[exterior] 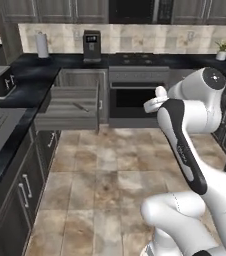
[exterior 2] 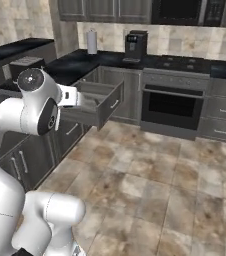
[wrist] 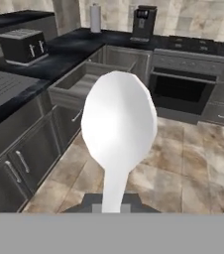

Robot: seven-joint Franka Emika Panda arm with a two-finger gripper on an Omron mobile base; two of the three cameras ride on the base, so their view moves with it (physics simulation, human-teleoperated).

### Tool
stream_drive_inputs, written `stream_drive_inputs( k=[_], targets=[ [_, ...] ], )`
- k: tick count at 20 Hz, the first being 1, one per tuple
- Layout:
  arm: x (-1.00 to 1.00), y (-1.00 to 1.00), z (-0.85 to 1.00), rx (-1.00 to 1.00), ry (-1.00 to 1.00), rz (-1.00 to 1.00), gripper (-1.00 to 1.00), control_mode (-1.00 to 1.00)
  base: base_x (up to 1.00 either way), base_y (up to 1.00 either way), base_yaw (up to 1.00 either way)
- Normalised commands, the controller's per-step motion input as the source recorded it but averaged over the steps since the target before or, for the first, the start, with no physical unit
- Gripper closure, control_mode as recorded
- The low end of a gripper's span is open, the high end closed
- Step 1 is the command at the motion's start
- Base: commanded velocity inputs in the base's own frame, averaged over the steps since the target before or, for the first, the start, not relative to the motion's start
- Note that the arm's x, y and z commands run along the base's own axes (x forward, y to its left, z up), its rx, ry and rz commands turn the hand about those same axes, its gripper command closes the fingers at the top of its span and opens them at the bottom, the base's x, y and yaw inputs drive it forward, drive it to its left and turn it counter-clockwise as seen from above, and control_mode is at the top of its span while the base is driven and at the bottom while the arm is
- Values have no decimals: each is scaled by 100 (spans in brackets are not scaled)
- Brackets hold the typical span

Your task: Pick up the metallic utensils from the counter and place them in the open drawer. Make sure not to pick up any wooden utensils.

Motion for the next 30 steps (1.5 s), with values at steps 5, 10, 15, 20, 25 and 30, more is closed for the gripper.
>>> stream_drive_inputs(
  k=[5,10,15,20,25,30],
  targets=[
    [0,0,0,0,0,0,100,100,96,44,0],
    [0,0,0,0,0,0,100,100,95,50,0],
    [0,0,0,0,0,0,100,100,87,29,0],
    [0,0,0,0,0,0,100,100,71,14,0],
    [0,0,0,0,0,0,100,100,68,9,0],
    [0,0,0,0,0,0,100,100,51,11,0]
  ],
)
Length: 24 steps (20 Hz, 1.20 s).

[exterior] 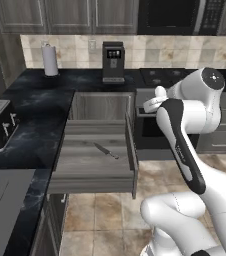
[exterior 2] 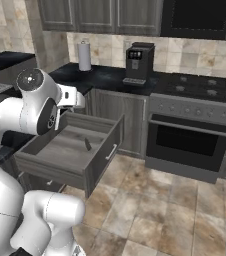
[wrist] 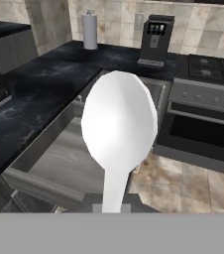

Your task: Pick up the metallic utensils from the counter and place them in the open drawer. Make sure not to pick up any wooden utensils.

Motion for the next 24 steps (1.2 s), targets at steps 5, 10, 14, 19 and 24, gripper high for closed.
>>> stream_drive_inputs(
  k=[5,10,14,19,24],
  targets=[
    [0,0,0,0,0,0,100,100,46,13,0],
    [0,0,0,0,0,0,100,100,47,13,0],
    [0,0,0,0,0,0,100,100,39,11,0],
    [0,0,0,0,0,0,100,100,40,12,0],
    [0,0,0,0,0,0,100,100,10,0,0]
  ],
)
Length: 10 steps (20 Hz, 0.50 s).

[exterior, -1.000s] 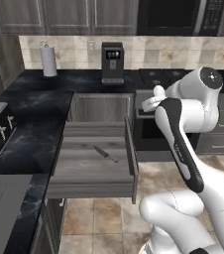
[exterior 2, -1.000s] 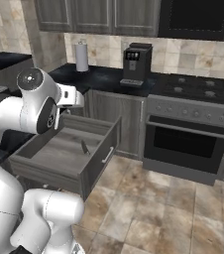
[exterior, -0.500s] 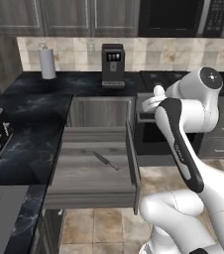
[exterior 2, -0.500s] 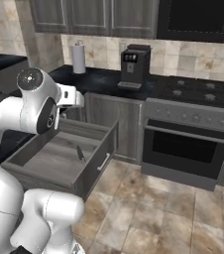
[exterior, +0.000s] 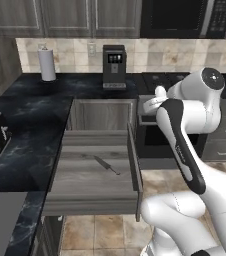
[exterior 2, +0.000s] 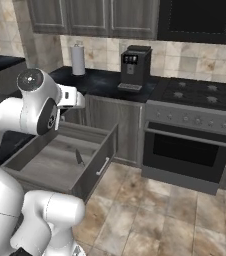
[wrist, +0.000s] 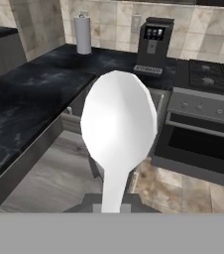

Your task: Pick up the metallic utensils from the counter and place them in the open drawer. Make sure not to pick up any wooden utensils.

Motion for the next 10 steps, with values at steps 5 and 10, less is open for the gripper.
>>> stream_drive_inputs(
  k=[5,10],
  targets=[
    [0,9,-7,-1,6,0,100,-100,0,2,0],
    [35,36,-9,-1,18,0,100,-100,0,0,0]
  ],
)
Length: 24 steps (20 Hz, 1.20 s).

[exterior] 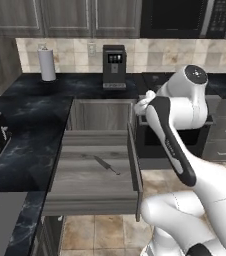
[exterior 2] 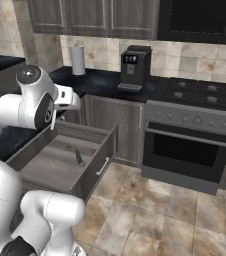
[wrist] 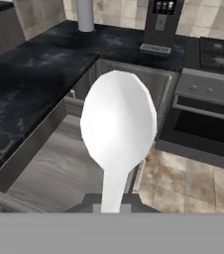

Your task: Pick up the metallic utensils from the counter and place them in the open drawer. Make sure not to pick up any wooden utensils.

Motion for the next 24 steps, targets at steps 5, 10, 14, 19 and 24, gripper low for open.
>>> stream_drive_inputs(
  k=[5,10,14,19,24],
  targets=[
    [60,40,-12,0,14,2,100,-100,0,0,0],
    [61,29,-31,0,22,0,100,-100,0,0,0],
    [64,30,-49,0,22,0,100,-100,0,0,0],
    [56,35,-81,-2,15,0,100,-100,0,0,0],
    [34,30,-89,0,9,0,100,-100,0,0,0]
  ],
)
